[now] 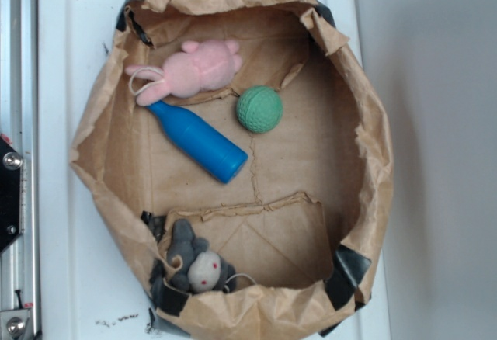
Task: Grab the gray animal.
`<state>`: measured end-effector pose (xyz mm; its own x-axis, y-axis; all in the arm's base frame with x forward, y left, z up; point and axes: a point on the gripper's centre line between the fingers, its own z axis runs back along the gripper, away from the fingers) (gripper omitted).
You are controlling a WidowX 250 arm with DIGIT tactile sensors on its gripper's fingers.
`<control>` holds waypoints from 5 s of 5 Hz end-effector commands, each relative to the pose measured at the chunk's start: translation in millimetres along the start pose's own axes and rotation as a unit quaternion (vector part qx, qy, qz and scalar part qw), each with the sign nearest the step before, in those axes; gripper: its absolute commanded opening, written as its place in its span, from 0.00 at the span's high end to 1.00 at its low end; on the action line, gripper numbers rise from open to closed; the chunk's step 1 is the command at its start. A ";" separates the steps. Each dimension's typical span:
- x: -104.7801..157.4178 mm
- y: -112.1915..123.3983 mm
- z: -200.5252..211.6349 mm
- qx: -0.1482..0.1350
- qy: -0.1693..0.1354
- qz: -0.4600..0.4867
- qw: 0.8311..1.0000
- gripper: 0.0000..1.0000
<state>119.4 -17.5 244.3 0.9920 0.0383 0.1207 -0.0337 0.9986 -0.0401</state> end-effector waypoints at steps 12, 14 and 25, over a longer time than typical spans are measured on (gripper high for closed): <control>151.8 47.7 -106.4 -0.094 0.030 0.255 0.962 0.00; 150.4 36.7 -142.4 -0.065 -0.003 0.190 0.980 0.00; 114.4 -15.9 -189.0 -0.227 0.026 -0.357 0.906 0.00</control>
<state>250.8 -45.9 68.7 0.7655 -0.6120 0.1985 0.6316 0.6560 -0.4133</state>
